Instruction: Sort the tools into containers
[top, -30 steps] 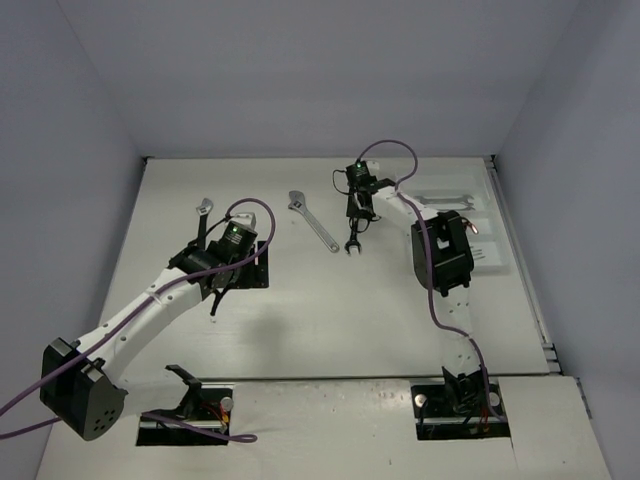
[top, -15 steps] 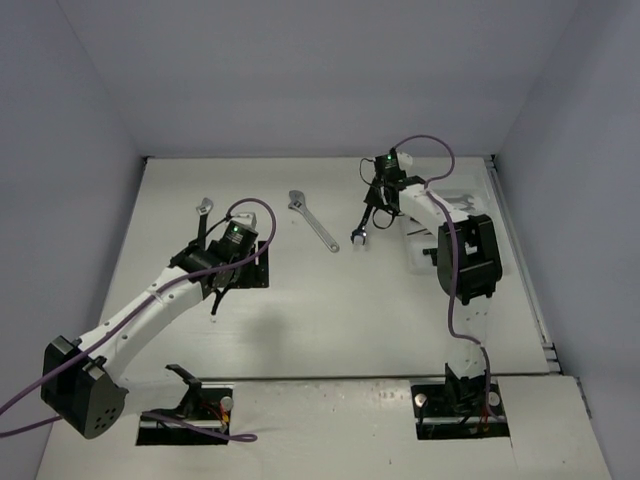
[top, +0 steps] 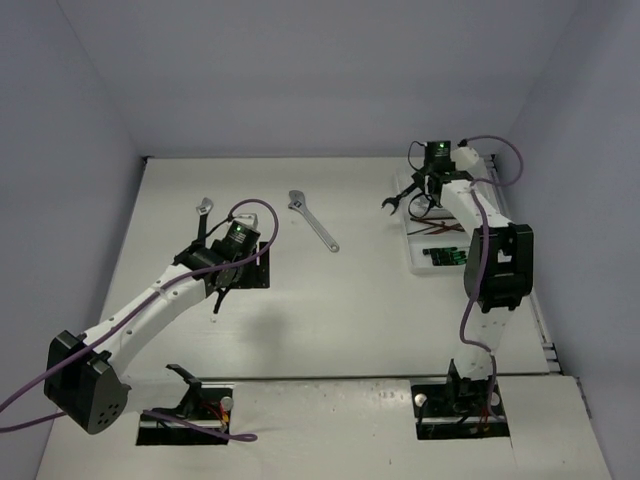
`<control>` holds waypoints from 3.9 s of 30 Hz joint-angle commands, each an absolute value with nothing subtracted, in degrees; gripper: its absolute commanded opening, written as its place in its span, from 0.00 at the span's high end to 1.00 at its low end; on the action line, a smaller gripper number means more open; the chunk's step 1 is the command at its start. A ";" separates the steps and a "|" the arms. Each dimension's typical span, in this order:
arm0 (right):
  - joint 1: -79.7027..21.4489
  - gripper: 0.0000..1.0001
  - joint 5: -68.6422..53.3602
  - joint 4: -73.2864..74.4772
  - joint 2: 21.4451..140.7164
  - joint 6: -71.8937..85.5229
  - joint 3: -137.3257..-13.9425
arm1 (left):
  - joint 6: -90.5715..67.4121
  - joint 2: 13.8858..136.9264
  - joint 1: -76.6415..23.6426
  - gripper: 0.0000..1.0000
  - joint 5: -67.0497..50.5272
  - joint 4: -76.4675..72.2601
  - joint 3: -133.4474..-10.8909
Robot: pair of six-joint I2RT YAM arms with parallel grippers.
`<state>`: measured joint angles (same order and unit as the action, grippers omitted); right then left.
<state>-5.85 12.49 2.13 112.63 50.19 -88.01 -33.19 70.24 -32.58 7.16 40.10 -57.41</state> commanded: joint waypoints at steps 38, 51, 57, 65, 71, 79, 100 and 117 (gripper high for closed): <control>2.15 0.43 7.76 -5.04 110.68 46.79 -91.48 | -31.79 68.21 -32.70 0.34 9.54 39.37 -60.04; -21.30 0.38 -12.53 3.80 116.18 1.71 -96.08 | -28.65 65.57 -32.61 0.34 10.76 39.55 -62.05; -27.53 0.38 -10.11 5.85 121.92 -3.03 -100.78 | -29.12 63.95 -32.61 0.34 10.46 40.49 -61.14; -32.28 0.38 -7.75 8.94 130.88 -5.62 -109.16 | -30.44 61.21 -32.61 0.34 10.02 41.64 -59.45; -33.86 0.38 -6.28 9.32 134.94 -5.81 -112.69 | -31.65 59.41 -32.61 0.34 10.29 42.56 -58.25; -34.37 0.41 -3.77 9.50 137.04 -5.98 -113.73 | -32.52 58.45 -32.61 0.34 10.63 42.89 -57.39; -33.66 1.00 -8.08 11.51 140.45 -5.10 -116.66 | -33.05 58.36 -32.69 0.34 10.64 42.80 -56.76; -23.34 1.00 -6.52 4.80 127.64 12.70 -124.56 | -33.75 58.97 -32.61 0.34 11.69 42.63 -56.95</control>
